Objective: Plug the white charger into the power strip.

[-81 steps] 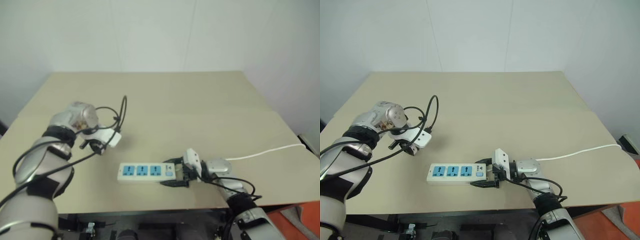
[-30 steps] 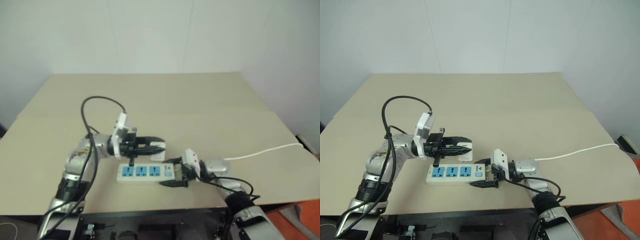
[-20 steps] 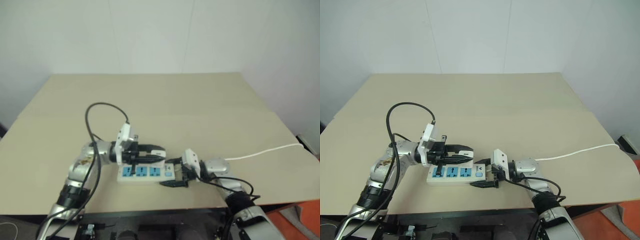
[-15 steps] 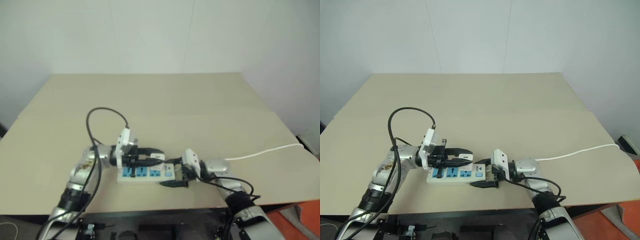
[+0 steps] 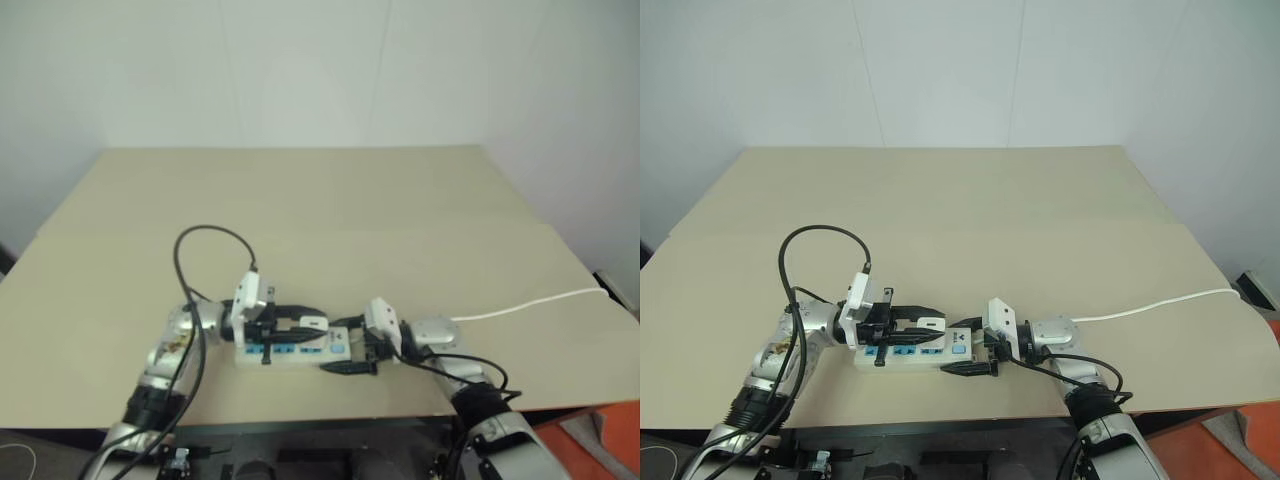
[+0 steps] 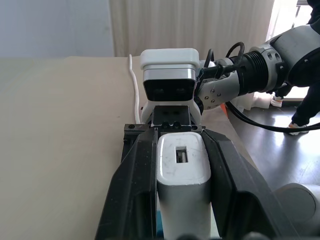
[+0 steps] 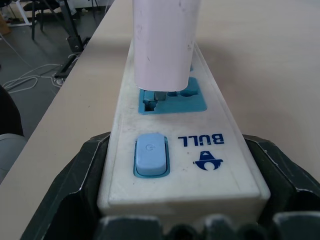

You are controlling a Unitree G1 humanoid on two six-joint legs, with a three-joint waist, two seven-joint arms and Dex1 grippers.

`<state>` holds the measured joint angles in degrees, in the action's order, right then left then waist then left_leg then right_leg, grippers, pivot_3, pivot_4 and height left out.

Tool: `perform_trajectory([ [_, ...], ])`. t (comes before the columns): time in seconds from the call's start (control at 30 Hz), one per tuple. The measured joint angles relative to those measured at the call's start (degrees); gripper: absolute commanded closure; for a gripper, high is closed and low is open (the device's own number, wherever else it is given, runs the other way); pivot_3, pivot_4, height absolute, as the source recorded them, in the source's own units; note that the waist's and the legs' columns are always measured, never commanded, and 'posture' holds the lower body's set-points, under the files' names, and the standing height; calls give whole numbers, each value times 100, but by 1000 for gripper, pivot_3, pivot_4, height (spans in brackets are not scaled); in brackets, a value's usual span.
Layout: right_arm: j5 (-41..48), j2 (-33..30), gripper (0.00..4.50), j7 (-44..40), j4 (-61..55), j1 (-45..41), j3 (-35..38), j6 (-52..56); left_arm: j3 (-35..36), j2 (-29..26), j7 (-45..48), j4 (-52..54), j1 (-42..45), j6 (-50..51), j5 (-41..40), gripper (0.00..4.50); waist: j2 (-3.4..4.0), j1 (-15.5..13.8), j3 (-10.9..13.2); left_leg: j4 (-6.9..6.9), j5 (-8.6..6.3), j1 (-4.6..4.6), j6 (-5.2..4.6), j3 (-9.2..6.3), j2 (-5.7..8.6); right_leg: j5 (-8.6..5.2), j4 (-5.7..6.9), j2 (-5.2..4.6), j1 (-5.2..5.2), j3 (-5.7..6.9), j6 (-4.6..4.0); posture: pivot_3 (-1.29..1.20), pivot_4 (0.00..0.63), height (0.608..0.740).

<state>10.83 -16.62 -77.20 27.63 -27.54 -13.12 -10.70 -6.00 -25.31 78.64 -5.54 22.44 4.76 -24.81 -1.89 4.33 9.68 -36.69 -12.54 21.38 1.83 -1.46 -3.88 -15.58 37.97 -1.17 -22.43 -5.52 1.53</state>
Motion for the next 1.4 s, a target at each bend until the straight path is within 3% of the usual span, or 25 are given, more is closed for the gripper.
perform_trajectory([
  [1.4, -18, 10, 1091, 26, -2, 0, -10, 4, -163, -13, 348, -690, -187, -1098, 37, 3457, 1, 6, -1, 29, 0, -24, 0, 6, -1, -4, -12, 0, 11, -6, 3, 0, 150, 740],
])
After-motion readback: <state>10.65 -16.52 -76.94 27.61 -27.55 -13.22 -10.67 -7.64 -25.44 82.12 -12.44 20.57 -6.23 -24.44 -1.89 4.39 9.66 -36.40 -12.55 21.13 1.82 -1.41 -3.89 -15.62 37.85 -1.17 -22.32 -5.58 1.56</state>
